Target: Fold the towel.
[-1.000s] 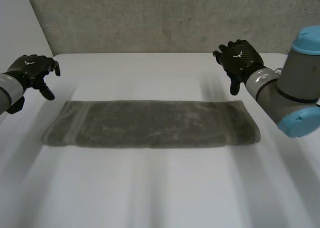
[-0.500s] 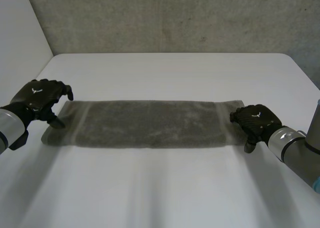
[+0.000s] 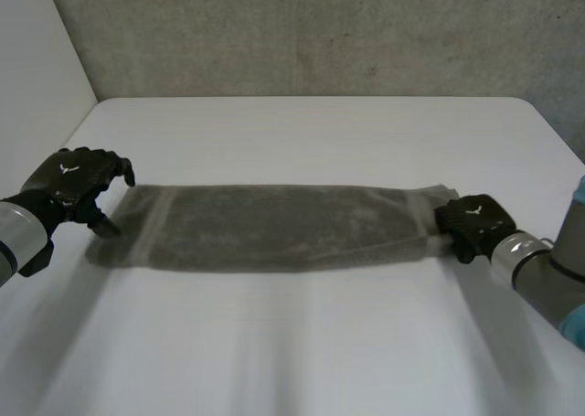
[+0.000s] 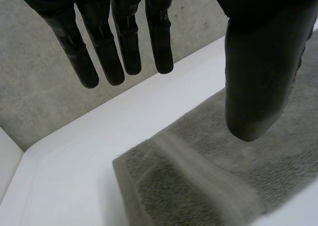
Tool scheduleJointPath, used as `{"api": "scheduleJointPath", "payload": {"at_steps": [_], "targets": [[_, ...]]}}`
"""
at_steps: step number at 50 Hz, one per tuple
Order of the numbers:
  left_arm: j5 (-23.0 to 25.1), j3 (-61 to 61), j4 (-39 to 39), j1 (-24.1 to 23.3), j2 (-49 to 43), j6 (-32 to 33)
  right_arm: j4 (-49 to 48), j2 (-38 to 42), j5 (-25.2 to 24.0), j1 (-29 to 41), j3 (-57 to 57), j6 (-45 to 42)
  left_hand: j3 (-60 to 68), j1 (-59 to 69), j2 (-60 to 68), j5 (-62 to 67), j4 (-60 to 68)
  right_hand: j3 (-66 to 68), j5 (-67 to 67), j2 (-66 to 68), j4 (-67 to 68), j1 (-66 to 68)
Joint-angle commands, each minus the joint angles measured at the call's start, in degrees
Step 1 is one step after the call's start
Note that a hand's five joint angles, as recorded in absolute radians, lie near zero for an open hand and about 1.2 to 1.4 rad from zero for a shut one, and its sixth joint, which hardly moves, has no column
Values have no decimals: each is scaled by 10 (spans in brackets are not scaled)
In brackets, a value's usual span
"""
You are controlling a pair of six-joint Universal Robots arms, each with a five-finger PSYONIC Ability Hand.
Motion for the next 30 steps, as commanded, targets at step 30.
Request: {"api": "scheduleJointPath", "payload": {"at_steps": [30], "targets": [[-1,2,3,10,12,0,117,6,75,255,-318,-19,-26,-19,-22,-4,-27,55,40,57,37,53]]}}
